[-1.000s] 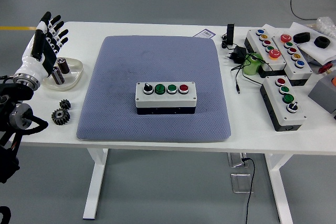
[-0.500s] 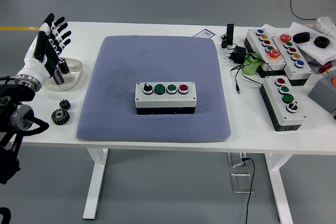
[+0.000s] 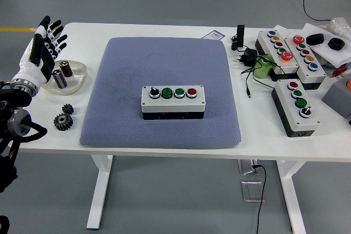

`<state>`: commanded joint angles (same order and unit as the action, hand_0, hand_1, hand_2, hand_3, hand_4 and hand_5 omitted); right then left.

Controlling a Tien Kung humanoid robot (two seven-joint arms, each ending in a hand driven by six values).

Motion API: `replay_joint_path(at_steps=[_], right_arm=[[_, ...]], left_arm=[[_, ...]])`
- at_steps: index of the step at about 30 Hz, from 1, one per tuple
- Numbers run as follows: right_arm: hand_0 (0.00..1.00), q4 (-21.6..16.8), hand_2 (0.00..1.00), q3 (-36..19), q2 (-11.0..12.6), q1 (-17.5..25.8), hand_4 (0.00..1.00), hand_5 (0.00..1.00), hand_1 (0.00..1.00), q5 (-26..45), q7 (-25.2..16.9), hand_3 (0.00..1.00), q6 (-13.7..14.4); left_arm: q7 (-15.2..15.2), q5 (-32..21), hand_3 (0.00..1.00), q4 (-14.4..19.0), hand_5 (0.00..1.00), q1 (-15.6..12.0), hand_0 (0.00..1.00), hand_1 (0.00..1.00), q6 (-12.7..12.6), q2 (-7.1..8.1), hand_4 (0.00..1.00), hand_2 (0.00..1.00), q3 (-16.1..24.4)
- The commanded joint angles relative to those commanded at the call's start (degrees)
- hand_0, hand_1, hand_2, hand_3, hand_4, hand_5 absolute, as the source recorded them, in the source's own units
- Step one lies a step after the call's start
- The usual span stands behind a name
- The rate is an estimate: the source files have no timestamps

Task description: Pick up the button,place it on the desk,press the button,press the button

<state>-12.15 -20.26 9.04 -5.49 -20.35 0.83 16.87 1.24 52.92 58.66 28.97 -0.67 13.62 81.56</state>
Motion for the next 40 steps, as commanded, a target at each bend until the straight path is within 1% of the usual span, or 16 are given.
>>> replay_joint_path(at_steps=[7, 13, 27, 40], right_arm=[[0.633, 0.04, 0.565, 0.64, -0.04, 0.04, 0.228, 0.246, 0.541, 0.3, 0.01, 0.635, 0.0], [0.633, 0.08, 0.565, 0.73, -0.02, -0.06, 0.227, 0.246, 0.541, 0.52, -0.05, 0.635, 0.08], [0.633, 0.05, 0.568, 0.74, -0.04, -0.34, 0.227, 0.247, 0.541, 0.41, -0.1, 0.636, -0.06], [0.633, 0.06, 0.57, 0.21, -0.01, -0.32, 0.228, 0.247, 0.542, -0.06, -0.16, 0.636, -0.12]], left_arm=[[-1.35, 0.7, 0.917, 0.57, 0.998, 0.22, 0.935, 0.934, -0.12, 0.33, 0.701, 0.962, 0.18], [-1.53, 1.39, 0.914, 1.61, 0.998, -0.1, 0.932, 0.932, -0.1, 0.66, 0.704, 0.958, 0.71], [-1.84, 2.72, 0.913, 2.94, 0.998, 0.03, 0.94, 0.93, -0.28, 0.81, 0.71, 0.956, 1.17], [-2.07, 2.81, 0.911, 3.18, 0.998, -0.07, 0.931, 0.927, -0.1, 0.82, 0.716, 0.952, 1.36]])
